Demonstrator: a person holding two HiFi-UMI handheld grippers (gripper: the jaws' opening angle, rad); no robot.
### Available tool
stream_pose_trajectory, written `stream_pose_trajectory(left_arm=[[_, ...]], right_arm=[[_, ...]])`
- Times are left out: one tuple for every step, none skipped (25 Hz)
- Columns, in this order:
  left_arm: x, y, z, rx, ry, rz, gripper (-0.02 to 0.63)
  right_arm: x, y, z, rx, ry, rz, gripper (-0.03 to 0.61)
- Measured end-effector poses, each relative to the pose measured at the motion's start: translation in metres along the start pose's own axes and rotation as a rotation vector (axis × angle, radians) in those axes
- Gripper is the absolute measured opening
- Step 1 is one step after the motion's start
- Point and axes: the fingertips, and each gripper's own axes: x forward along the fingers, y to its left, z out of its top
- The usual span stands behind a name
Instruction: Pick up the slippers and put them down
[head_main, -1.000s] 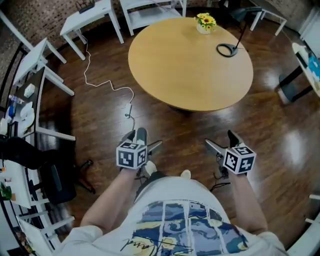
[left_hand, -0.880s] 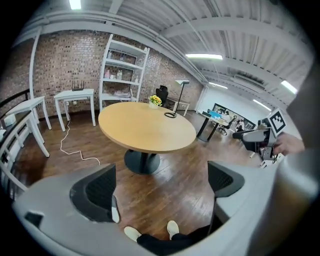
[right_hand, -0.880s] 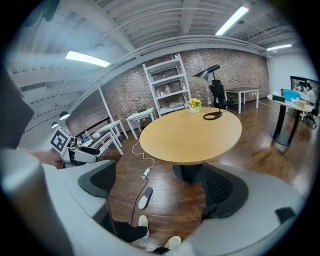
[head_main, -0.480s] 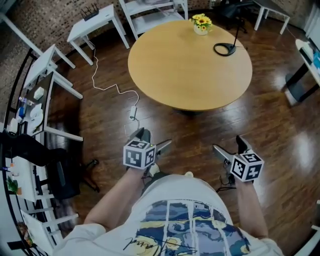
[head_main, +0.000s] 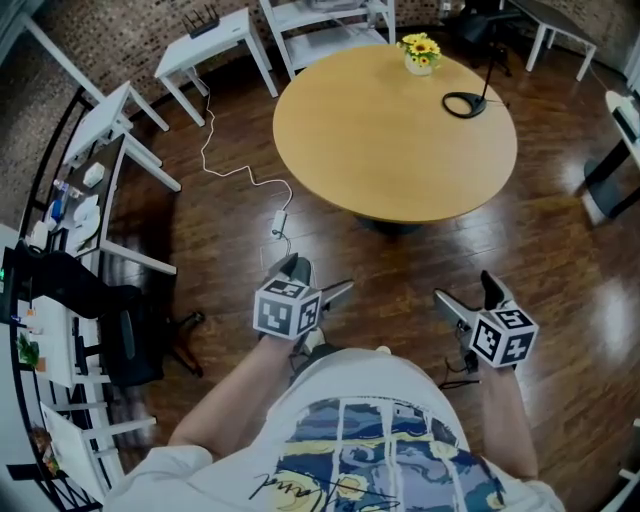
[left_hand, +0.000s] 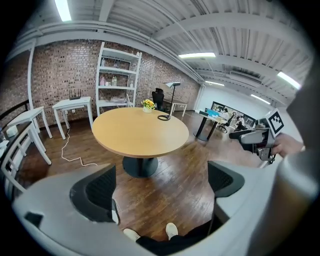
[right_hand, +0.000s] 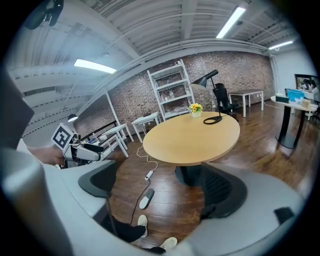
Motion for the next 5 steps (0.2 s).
stream_pose_trajectory(left_arm=[[-0.002, -0.001, 0.0, -0.001, -0.001, 0.0, 0.568], [-0.004, -0.002, -0.001, -0.001, -0.004, -0.001, 0.568], [-0.007, -0.004, -0.001, -0.001, -0.006, -0.002, 0.568], [-0.009, -0.005, -0.001, -0.002, -0.008, -0.003, 0.568], [-0.012, -0.006, -0.002, -0.003, -0.01, -0.004, 0.568]], right_arm=[[-0.001, 0.002, 0.0, -0.003, -0.001, 0.004, 0.538], [-0.002, 0.004, 0.0, -0.006, -0.002, 0.007, 0.538], [-0.003, 0.006, 0.0, -0.008, -0.002, 0.01, 0.538], [-0.004, 0.009, 0.0, -0.012, -0.003, 0.013, 0.538], [-0.005, 0.012, 0.0, -0.016, -0.004, 0.016, 0.538]])
